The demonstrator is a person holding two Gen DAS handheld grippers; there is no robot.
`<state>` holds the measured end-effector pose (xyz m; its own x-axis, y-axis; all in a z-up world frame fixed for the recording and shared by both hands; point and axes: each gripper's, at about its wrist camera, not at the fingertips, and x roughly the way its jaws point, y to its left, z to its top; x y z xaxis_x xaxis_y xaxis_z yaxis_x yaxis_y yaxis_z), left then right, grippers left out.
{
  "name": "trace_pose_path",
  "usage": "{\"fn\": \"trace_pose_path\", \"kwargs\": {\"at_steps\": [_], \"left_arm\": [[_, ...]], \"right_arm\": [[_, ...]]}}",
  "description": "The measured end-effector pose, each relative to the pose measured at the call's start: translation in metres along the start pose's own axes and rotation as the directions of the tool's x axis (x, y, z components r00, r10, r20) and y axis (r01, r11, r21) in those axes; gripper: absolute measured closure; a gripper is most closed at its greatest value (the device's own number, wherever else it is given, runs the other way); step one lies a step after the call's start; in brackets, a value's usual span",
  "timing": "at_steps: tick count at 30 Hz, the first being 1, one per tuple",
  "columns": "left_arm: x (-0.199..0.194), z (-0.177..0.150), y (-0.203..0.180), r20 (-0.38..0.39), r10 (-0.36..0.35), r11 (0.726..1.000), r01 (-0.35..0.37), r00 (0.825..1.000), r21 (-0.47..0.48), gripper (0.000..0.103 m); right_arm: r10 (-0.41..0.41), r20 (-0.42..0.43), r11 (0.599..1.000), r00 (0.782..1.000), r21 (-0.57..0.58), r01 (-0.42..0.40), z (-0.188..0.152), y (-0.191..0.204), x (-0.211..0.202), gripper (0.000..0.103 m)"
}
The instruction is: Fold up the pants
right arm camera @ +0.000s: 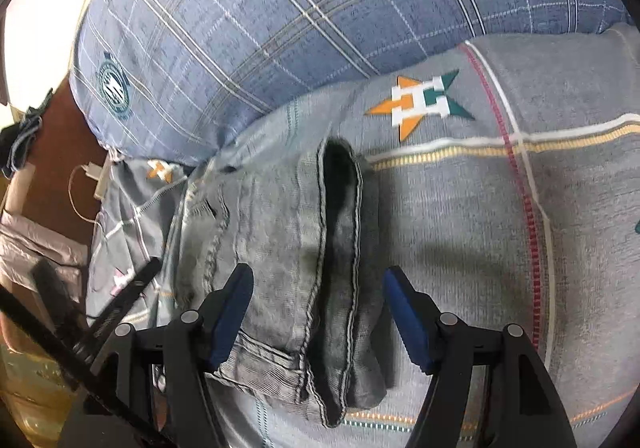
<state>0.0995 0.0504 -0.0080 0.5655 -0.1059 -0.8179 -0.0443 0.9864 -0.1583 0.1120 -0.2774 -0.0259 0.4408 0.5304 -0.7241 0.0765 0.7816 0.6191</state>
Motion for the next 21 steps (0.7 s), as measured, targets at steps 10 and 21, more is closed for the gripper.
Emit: {"fn": "trace_pose_path", "kwargs": {"at_steps": [10, 21], "left_arm": [[0.057, 0.044, -0.002, -0.160, -0.065, 0.998, 0.063, 0.985, -0.021, 0.032], [0.053, 0.025, -0.005, -0.141, -0.196, 0.974, 0.176, 0.970, -0.140, 0.089]], "right_arm": [[0.029, -0.041, 0.993, 0.999, 0.118, -0.024, 0.044, -0.029, 0.046, 0.034], [-0.026, -0.063, 1.000, 0.998, -0.007, 0.026, 0.043, -0.003, 0.055, 0.083]]}}
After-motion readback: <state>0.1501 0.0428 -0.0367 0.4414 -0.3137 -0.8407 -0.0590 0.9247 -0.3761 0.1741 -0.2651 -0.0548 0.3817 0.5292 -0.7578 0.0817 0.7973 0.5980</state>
